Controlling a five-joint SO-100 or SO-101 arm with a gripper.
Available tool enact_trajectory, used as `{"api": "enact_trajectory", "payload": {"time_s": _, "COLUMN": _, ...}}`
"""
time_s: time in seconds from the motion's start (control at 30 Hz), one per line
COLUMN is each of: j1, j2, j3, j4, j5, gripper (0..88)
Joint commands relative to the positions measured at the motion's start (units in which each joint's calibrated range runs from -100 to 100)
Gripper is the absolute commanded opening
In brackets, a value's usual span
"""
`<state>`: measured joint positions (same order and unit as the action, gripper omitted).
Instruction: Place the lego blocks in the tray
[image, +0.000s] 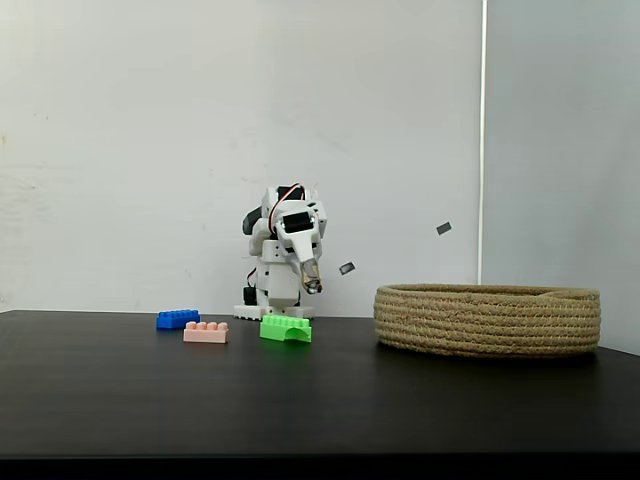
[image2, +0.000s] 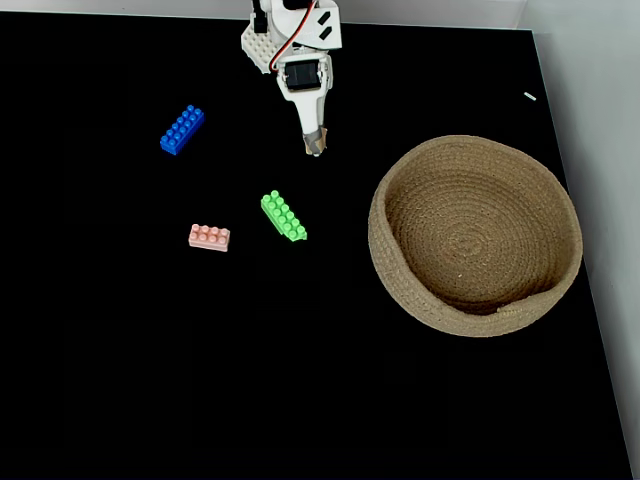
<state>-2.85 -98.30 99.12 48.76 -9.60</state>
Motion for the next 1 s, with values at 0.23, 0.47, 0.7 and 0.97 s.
{"api": "enact_trajectory", "payload": {"time_s": 0.23, "j1": 1.94, "j2": -0.58, "j3": 0.88, "j4": -0.24, "j5": 0.73, "gripper": 0.1}}
{"api": "enact_trajectory", "payload": {"time_s": 0.47, "j1": 2.03, "j2": -0.58, "j3": 0.88, "j4": -0.24, "j5": 0.88, "gripper": 0.1}}
{"api": "enact_trajectory", "payload": {"time_s": 0.7, "j1": 2.19, "j2": -0.58, "j3": 0.88, "j4": -1.24, "j5": 3.17, "gripper": 2.2}}
{"api": "enact_trajectory", "payload": {"time_s": 0.97, "j1": 5.65, "j2": 8.97, "j3": -8.14, "j4": -2.32, "j5": -0.73, "gripper": 9.8}}
